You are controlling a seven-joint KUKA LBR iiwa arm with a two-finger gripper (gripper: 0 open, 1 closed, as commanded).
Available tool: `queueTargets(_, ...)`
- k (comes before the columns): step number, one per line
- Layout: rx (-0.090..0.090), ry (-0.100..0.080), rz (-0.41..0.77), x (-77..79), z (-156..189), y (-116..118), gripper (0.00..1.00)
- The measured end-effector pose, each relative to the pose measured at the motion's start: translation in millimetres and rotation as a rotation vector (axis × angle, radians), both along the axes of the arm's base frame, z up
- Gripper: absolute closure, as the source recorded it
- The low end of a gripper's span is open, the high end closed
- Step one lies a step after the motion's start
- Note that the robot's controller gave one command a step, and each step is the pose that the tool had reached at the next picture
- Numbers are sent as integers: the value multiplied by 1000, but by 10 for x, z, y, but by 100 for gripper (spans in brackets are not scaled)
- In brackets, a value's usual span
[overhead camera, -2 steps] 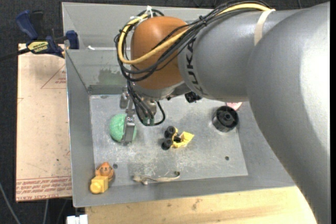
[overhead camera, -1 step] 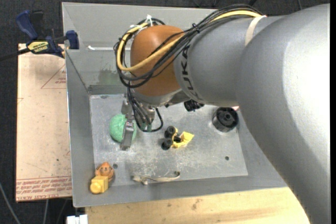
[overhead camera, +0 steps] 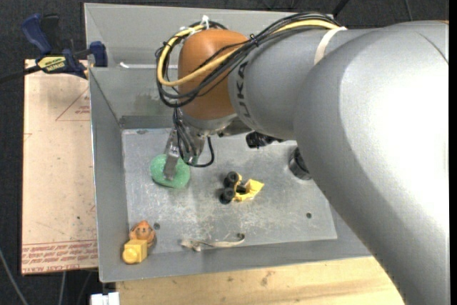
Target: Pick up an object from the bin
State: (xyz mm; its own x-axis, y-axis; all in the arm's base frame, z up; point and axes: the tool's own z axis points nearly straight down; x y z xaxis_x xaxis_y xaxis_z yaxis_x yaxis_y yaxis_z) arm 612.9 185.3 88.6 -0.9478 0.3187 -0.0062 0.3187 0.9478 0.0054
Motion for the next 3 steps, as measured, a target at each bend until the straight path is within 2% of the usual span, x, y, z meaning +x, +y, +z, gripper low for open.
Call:
queueTargets(1, 0, 0, 0, 0, 0, 0, 100)
queueTargets(2, 4, 5, 5, 96, -71, -29, 100)
queueTargets(3, 9, -6, 11, 89, -79, -51, 100)
